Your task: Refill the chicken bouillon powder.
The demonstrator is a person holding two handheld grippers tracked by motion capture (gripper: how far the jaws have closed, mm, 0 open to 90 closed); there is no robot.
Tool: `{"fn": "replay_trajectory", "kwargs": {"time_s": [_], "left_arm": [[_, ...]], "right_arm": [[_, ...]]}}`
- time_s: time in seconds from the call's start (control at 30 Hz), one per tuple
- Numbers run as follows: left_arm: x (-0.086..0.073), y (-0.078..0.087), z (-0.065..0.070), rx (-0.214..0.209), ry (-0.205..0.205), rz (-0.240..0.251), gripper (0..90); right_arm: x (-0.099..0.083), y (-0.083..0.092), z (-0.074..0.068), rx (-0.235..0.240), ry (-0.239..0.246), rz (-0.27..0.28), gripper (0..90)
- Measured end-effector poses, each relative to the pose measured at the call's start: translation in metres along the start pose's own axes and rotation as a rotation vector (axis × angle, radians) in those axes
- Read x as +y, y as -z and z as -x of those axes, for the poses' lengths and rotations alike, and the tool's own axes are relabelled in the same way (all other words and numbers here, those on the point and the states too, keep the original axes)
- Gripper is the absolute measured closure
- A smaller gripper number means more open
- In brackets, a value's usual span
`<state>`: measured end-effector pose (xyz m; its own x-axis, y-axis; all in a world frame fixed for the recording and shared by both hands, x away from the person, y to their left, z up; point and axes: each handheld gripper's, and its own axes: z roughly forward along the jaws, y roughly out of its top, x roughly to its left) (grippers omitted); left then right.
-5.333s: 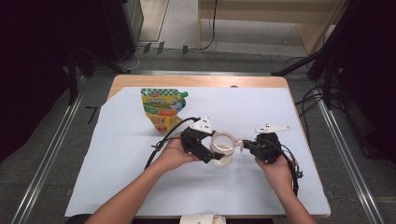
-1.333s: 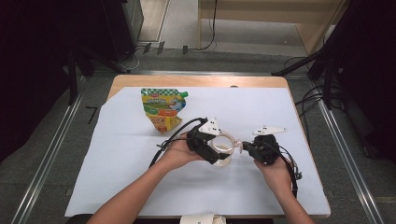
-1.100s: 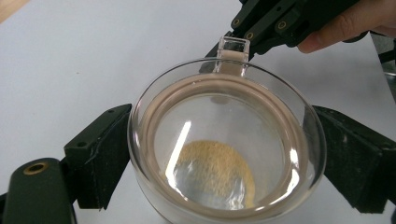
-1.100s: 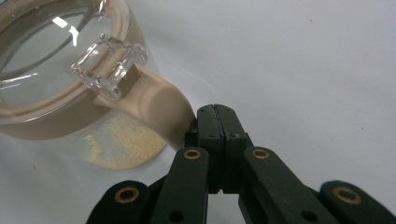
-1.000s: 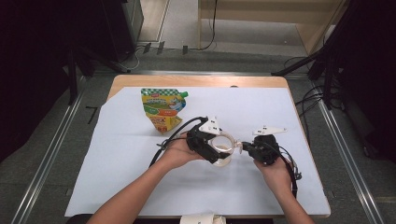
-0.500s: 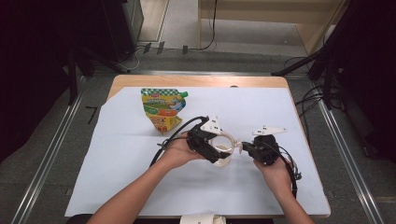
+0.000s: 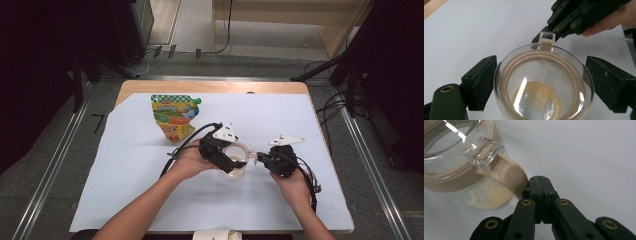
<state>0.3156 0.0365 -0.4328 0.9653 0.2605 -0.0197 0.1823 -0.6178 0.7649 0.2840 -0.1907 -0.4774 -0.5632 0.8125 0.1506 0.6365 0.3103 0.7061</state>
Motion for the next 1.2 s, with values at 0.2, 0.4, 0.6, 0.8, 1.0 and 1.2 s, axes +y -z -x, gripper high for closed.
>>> {"fn": "replay_trajectory", "kwargs": {"time_s": [0.2,0.4,0.6,0.8,1.0,1.2], "left_arm": [[0.001,-0.001,0.001,0.0,-0.002,-0.012,13.8],[0.011,0.004,0.002,0.013,-0.009,-0.007,13.9],[0.02,0.005,0.004,0.028,-0.014,-0.019,13.8],[0.026,0.002,0.004,0.026,-0.017,-0.033,13.8],[0.03,0.001,0.004,0.026,-0.013,-0.028,13.8],[0.033,0.001,0.005,0.031,-0.023,-0.02,13.8]], "right_arm": [[0.0,0.0,0.0,0.0,-0.002,-0.002,90.0],[0.0,0.0,0.001,0.004,0.0,0.003,90.0],[0.0,0.001,0.002,0.008,-0.013,0.008,90.0],[-0.001,0.002,0.003,0.005,-0.022,0.008,90.0],[-0.001,0.002,0.005,0.005,-0.027,0.005,90.0],[-0.001,0.002,0.004,0.005,-0.027,0.007,90.0]]}}
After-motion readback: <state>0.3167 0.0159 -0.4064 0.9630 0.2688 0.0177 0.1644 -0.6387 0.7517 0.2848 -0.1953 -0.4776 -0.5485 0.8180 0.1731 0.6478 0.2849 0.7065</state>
